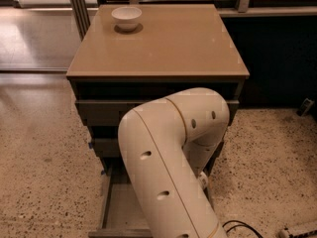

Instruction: Place blue plastic bottle into bottom drawer

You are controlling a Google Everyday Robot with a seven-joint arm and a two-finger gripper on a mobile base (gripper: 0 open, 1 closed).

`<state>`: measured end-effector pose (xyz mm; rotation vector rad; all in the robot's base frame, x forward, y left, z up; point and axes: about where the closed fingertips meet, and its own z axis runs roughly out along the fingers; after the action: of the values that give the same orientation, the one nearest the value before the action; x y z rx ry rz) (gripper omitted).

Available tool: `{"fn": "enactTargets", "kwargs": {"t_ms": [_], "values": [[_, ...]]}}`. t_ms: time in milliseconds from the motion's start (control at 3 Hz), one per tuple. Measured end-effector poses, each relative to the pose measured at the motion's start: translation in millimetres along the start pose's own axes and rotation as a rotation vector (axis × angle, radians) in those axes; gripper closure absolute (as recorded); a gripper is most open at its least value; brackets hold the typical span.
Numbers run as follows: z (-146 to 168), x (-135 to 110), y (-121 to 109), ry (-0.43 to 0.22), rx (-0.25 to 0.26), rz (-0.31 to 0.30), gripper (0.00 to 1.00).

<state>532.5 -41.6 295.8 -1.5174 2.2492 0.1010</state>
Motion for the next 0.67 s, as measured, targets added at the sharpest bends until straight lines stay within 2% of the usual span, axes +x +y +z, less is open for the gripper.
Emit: {"fn": "enactTargets", "kwargs": {"t_ms": [333, 667], "values": [[0.0, 0.0, 0.0, 0.0, 0.0, 0.0, 0.97], [0.0, 0.0, 0.0, 0.0, 0.0, 0.0, 0.74]]}}
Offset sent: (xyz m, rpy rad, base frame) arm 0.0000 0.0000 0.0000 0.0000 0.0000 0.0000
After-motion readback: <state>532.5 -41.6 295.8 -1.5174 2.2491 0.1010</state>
